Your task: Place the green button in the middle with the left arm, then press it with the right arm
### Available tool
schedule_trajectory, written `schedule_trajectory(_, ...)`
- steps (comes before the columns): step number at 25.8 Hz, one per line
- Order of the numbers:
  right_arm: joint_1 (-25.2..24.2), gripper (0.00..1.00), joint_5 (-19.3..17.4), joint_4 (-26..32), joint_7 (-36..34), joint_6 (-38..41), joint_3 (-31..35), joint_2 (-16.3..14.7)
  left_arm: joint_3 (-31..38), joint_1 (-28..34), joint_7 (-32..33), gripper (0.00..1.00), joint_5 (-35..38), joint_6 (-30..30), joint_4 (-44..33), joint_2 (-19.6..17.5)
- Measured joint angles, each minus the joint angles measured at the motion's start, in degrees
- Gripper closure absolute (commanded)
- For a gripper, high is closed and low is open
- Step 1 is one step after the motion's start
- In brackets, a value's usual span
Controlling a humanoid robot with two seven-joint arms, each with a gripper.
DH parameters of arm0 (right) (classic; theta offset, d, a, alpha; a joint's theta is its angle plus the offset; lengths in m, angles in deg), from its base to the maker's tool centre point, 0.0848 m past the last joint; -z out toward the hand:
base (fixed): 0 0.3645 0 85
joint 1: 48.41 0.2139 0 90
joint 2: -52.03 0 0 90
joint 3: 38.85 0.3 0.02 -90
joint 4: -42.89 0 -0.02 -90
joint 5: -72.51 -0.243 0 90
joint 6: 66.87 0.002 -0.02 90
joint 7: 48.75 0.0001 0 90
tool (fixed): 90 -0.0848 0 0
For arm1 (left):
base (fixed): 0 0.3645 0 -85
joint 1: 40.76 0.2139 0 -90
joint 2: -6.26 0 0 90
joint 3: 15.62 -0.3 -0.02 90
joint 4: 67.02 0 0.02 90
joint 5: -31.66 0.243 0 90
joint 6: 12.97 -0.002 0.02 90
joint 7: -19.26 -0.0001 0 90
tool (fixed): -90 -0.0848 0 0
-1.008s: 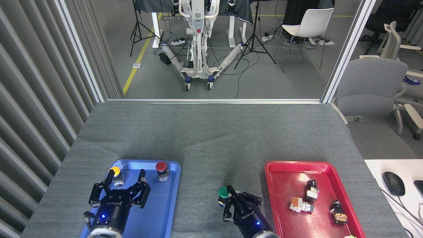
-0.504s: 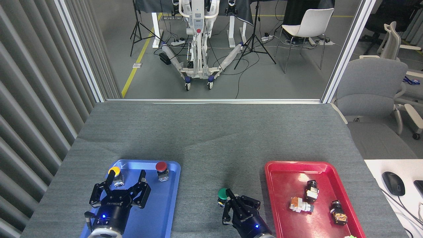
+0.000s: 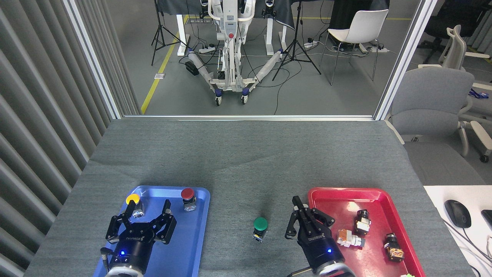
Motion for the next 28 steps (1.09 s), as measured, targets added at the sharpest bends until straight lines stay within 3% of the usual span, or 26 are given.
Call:
schedule_trajectory(5,-3.9,0.00,0.0,2.5,0.1,-5.2,6.1,-2.2,0.0,0.2,-0.1,0.00,0.0,0.1,0.3,-0.3)
schedule_trajectory(15,-10.5,0.00,-0.1,7.3,0.4,-7.0,9.0,-2.2,-0.1,-0.2,-0.4,0.00,0.0,0.8,0.2,-0.5)
schedule_trajectory(28,-11.7,0.00,-0.1,8.2,-0.1,-7.2,9.2,-1.2,-0.1,-1.0,-0.3,0.00,0.0,2.8,0.4,-0.2)
